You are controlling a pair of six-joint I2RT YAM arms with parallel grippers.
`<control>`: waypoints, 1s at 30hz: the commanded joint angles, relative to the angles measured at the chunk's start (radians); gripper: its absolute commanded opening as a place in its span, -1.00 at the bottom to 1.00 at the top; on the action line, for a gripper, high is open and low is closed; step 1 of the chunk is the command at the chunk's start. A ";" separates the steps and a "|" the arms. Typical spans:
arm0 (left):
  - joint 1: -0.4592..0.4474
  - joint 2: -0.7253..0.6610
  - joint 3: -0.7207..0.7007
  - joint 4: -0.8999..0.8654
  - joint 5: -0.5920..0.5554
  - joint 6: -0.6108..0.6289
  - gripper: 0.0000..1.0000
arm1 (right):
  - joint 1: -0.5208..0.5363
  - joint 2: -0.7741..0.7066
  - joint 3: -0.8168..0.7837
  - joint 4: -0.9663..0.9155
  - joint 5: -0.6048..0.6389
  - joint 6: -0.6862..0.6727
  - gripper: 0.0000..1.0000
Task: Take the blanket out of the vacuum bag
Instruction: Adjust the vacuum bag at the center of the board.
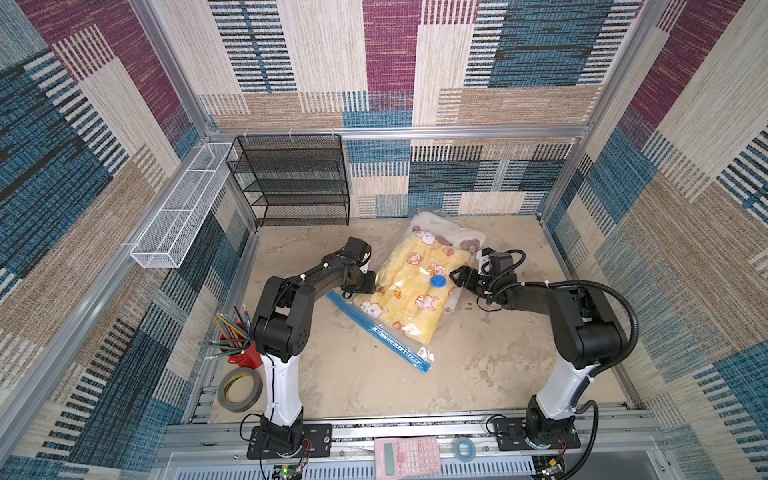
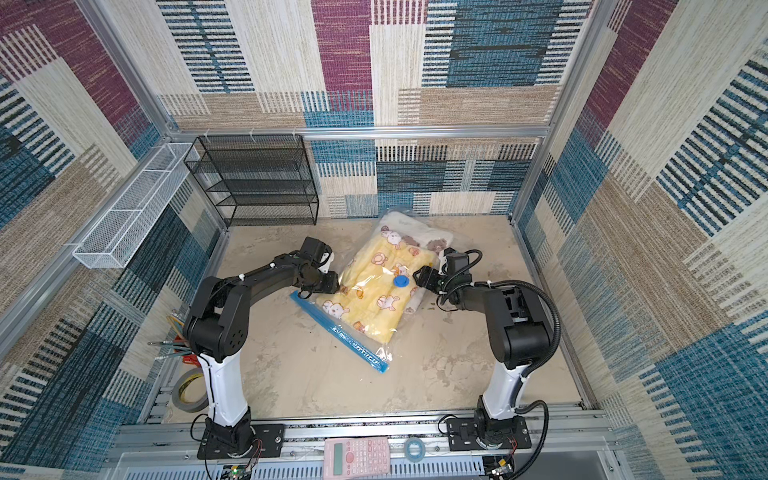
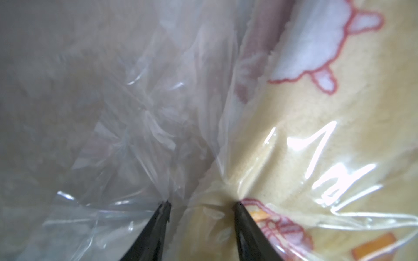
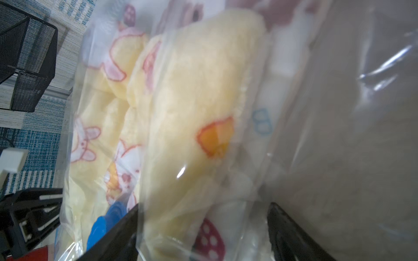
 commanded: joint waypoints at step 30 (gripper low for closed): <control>-0.308 -0.715 -0.414 -0.112 -0.090 -0.166 0.05 | 0.215 0.275 0.716 -0.361 0.031 -0.279 0.78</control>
